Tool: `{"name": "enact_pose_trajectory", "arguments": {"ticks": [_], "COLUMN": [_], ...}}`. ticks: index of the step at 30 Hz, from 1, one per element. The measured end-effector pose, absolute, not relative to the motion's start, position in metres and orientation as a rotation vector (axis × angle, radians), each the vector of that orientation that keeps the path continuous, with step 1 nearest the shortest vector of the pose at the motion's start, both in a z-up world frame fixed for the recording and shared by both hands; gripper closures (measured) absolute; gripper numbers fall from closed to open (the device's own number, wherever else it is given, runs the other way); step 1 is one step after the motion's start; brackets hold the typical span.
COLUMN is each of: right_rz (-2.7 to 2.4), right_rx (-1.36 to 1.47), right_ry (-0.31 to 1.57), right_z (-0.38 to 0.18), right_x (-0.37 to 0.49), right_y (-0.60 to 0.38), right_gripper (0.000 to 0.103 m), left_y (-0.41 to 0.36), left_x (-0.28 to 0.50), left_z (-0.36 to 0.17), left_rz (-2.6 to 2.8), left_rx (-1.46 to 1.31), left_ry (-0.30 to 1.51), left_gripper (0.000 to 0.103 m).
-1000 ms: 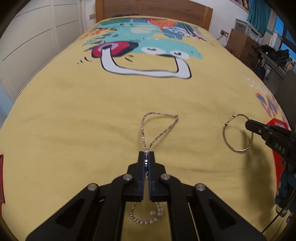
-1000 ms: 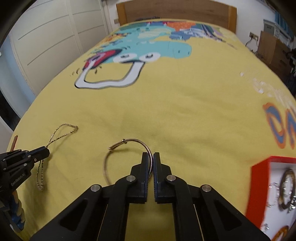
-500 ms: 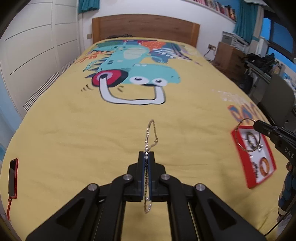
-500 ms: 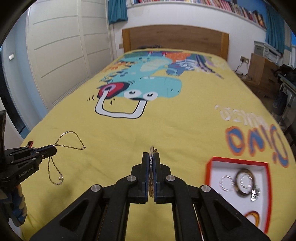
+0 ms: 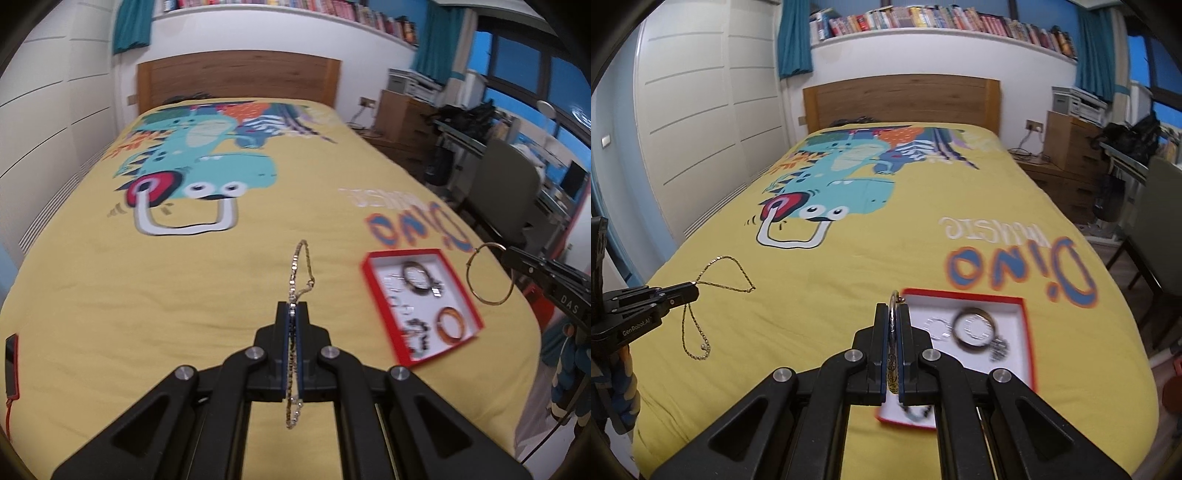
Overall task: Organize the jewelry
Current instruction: 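Carry the chain and gold bangle into the red box and release both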
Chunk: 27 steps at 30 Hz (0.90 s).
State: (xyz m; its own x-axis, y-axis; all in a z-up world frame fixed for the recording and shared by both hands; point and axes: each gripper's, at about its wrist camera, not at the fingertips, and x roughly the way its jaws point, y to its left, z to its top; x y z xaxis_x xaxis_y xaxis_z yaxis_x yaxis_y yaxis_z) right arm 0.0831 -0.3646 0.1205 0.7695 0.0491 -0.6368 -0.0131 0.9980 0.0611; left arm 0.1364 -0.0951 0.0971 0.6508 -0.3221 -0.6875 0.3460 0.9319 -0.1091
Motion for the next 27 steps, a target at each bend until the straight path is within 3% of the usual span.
{"name": "enact_pose_trajectory", "arguments": {"ticks": [7, 14, 27], "right_rz": [-0.001, -0.003, 0.038], "right_rx": [0.089, 0.145, 0.321], "right_ry": [0.714, 0.768, 0.845], "right_z": [0.111, 0.074, -0.001], "right_x": [0.062, 0.076, 0.135], "right_y": [-0.417, -0.448, -0.469], "right_gripper": [0.1, 0.099, 0.099], "left_y": [-0.181, -0.26, -0.313], "left_x": [0.124, 0.129, 0.173], "left_z": [0.087, 0.045, -0.019], "left_rz": [-0.498, -0.581, -0.549], "left_rx": [0.086, 0.137, 0.134], "left_ry": [0.799, 0.873, 0.976], "left_gripper": [0.101, 0.101, 0.1]}}
